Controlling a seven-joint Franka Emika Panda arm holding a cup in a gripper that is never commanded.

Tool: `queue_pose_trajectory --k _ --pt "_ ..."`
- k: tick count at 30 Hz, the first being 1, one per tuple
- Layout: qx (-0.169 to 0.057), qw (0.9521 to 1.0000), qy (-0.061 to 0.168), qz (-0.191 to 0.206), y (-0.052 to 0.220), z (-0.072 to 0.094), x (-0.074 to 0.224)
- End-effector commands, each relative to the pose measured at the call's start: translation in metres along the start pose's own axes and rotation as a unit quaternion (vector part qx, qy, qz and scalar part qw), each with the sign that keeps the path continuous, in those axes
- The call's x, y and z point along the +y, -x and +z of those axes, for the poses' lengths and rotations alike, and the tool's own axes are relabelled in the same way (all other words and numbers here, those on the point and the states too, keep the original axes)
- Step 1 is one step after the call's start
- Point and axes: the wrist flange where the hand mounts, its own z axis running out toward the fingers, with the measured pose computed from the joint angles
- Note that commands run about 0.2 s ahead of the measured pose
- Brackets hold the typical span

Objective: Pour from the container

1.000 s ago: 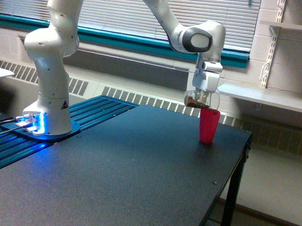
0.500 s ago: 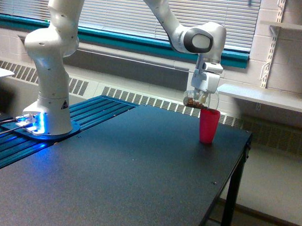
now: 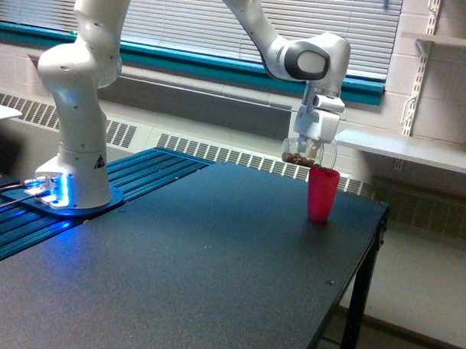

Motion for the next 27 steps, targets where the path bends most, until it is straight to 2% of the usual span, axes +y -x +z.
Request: queue_pose_trajectory --k 1,13,27 --pt "-0.005 0.9998 0.004 -0.017 0.005 -0.004 -0.002" --pt "-0.012 0.9998 0.009 -0.015 0.002 -0.003 0.007" --pt "-0.015 0.9997 0.011 -0.015 -0.003 -0.011 0.010"
